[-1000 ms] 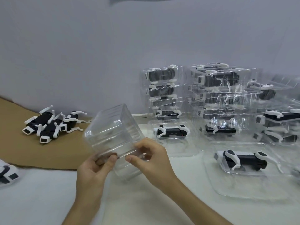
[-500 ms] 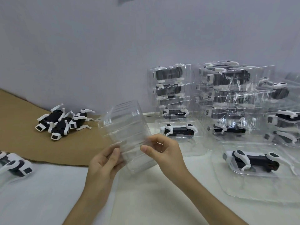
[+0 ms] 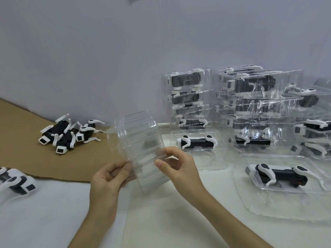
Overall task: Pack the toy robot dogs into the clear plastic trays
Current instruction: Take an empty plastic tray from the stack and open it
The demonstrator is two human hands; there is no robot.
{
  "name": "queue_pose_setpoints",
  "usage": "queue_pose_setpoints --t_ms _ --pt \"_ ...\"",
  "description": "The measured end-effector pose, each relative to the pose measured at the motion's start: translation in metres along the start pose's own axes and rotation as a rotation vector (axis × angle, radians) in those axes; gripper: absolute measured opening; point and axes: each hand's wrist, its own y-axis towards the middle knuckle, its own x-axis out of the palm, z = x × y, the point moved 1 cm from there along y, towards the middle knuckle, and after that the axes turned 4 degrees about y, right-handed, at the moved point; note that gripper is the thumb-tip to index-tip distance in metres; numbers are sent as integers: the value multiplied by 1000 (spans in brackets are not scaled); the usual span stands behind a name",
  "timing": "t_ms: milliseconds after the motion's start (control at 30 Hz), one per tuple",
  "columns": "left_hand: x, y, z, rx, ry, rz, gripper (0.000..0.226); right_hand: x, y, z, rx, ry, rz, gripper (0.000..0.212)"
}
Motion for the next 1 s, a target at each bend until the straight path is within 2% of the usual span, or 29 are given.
queue_pose_setpoints --t_ms 167,300,433,567,800,1000 --pt "-7 3 2 11 58 18 5 3 -2 0 17 -46 -86 19" --pt "-8 4 4 32 64 24 11 5 -3 -1 2 -68 -76 14" --pt "-11 7 5 96 86 138 16 7 -4 -3 -12 -64 -56 9" --pt "-20 11 6 86 24 303 24 2 -2 -7 9 -39 -14 10" --pt "-38 19 1 -167 -289 582 33 -4 1 -11 12 -5 23 14" --pt "-53 21 -2 -377 -569 638 34 3 7 -34 -134 -64 17 12"
